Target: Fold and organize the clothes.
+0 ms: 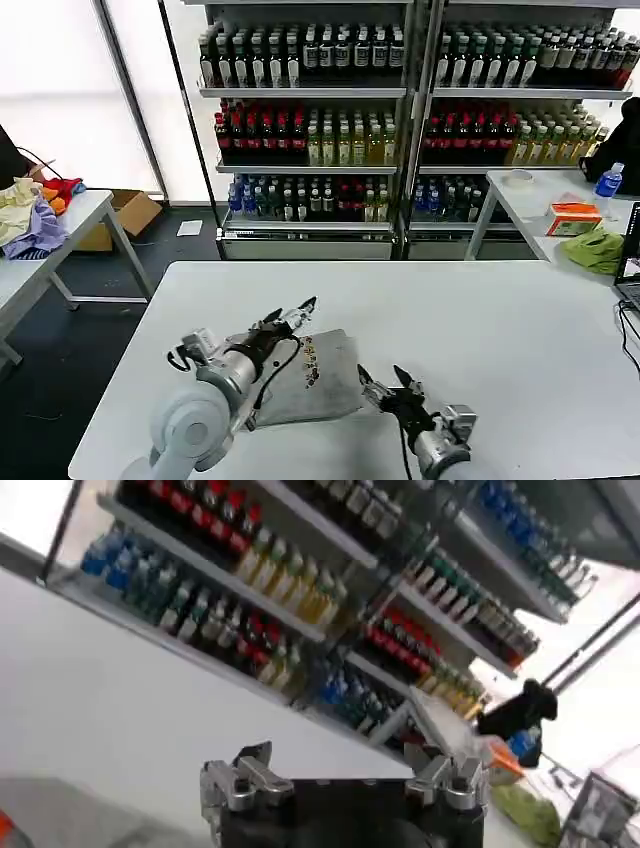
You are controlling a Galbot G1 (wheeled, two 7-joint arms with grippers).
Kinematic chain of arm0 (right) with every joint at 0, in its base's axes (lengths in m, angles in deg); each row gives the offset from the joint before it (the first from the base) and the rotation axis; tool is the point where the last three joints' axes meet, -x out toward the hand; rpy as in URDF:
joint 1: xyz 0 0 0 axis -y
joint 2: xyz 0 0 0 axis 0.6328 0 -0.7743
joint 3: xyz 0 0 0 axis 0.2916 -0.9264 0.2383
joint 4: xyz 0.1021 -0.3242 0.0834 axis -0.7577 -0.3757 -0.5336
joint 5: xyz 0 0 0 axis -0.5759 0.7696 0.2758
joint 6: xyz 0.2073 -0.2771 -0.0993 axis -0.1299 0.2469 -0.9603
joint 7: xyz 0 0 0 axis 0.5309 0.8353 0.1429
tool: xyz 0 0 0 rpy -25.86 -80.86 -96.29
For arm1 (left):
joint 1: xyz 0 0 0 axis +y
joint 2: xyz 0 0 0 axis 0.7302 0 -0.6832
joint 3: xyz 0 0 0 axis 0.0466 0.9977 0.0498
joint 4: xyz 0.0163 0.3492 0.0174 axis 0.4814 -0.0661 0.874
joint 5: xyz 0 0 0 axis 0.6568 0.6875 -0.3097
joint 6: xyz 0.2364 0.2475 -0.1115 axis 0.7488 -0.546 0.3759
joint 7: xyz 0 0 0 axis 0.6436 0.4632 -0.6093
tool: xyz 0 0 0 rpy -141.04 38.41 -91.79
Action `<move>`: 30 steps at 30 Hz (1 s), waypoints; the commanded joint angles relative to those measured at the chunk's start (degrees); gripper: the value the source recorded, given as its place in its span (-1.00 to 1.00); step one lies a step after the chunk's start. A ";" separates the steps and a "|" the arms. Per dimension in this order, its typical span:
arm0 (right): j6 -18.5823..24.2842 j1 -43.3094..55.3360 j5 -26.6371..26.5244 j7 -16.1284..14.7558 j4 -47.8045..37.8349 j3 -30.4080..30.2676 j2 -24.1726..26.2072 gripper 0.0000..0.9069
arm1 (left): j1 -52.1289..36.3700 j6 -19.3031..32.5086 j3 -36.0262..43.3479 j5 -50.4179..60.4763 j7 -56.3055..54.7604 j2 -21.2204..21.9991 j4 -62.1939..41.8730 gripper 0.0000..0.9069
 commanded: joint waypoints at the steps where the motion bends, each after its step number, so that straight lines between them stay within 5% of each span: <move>1: -3.23 13.30 -1.81 5.61 -12.25 -10.82 -4.24 -1.00 | 4.71 -0.07 -10.62 1.05 3.34 -2.15 4.89 1.00; 12: -4.53 10.49 -2.74 7.67 -7.37 -9.87 -2.88 -1.00 | 5.04 -0.44 -12.71 0.15 2.24 -1.07 4.43 1.00; 30: -6.62 -3.09 -6.51 2.54 4.58 8.22 7.67 -1.00 | 5.71 -0.45 -14.95 -0.25 2.62 -0.62 4.33 1.00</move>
